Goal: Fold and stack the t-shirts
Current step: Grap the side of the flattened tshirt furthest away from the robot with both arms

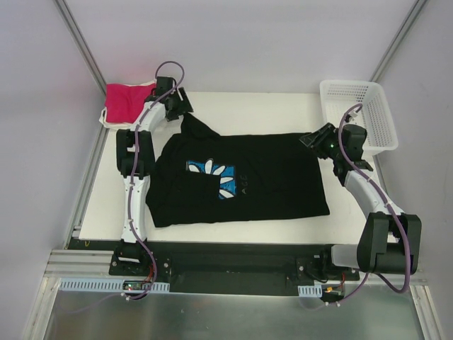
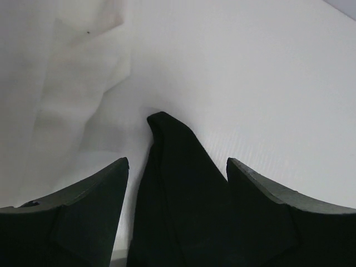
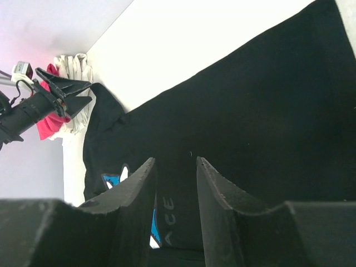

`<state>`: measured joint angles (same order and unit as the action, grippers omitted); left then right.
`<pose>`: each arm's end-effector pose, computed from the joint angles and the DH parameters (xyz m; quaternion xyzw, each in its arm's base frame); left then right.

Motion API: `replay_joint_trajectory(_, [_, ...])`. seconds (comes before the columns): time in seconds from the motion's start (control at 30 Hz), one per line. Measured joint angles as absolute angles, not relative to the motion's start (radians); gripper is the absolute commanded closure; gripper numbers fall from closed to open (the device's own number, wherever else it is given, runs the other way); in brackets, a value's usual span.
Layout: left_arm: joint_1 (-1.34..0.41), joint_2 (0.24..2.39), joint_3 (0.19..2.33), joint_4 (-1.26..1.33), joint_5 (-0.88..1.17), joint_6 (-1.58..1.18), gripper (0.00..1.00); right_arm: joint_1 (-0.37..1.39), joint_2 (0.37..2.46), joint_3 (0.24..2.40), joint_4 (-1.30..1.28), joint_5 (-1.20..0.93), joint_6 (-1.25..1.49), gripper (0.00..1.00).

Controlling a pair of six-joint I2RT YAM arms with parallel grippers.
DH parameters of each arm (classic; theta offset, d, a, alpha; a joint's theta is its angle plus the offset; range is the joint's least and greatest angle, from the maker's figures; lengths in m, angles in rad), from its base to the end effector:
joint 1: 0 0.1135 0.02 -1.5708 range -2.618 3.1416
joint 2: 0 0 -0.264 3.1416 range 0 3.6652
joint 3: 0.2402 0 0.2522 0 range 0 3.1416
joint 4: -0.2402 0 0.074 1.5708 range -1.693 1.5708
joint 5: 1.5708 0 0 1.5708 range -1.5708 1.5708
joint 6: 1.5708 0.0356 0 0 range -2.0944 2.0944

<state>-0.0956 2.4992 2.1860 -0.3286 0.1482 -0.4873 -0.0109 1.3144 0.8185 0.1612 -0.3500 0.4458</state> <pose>0.5673 -0.0597 0.1879 -0.1410 0.8810 -0.1918 0.4089 0.2986 0.0090 0.2698 0.0834 0.8046 0.2617 0.5265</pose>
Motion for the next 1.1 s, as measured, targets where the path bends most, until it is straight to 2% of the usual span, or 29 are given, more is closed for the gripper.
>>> replay_joint_trajectory(0.27, [-0.072,2.5,2.185,-0.327,0.146,-0.499,0.3,-0.025,1.314,0.818,0.162,-0.354,0.453,0.63])
replay_joint_trajectory(0.5, [-0.071,2.524,2.198,-0.326,0.149,-0.52,0.41,-0.025,1.314,0.818,0.162,-0.354,0.459,0.63])
replay_joint_trajectory(0.8, [-0.071,2.564,2.254,-0.319,0.159,-0.55,0.46,-0.027,1.315,0.818,0.17,-0.358,0.466,0.64])
replay_joint_trajectory(0.83, [-0.071,2.573,2.267,-0.319,0.161,-0.553,0.51,-0.027,1.315,0.818,0.17,-0.358,0.467,0.64])
replay_joint_trajectory(0.93, [-0.071,2.597,2.302,-0.318,0.169,-0.566,0.56,-0.028,1.315,0.818,0.171,-0.357,0.467,0.64])
replay_joint_trajectory(1.03, [-0.071,2.61,2.317,-0.317,0.177,-0.572,0.67,-0.031,1.315,0.818,0.171,-0.357,0.468,0.65])
replay_joint_trajectory(1.07, [-0.071,2.613,2.32,-0.315,0.179,-0.577,0.75,-0.031,1.315,0.817,0.173,-0.357,0.468,0.66])
replay_joint_trajectory(1.1, [-0.071,2.615,2.32,-0.314,0.181,-0.579,0.78,-0.032,1.315,0.815,0.175,-0.357,0.468,0.67])
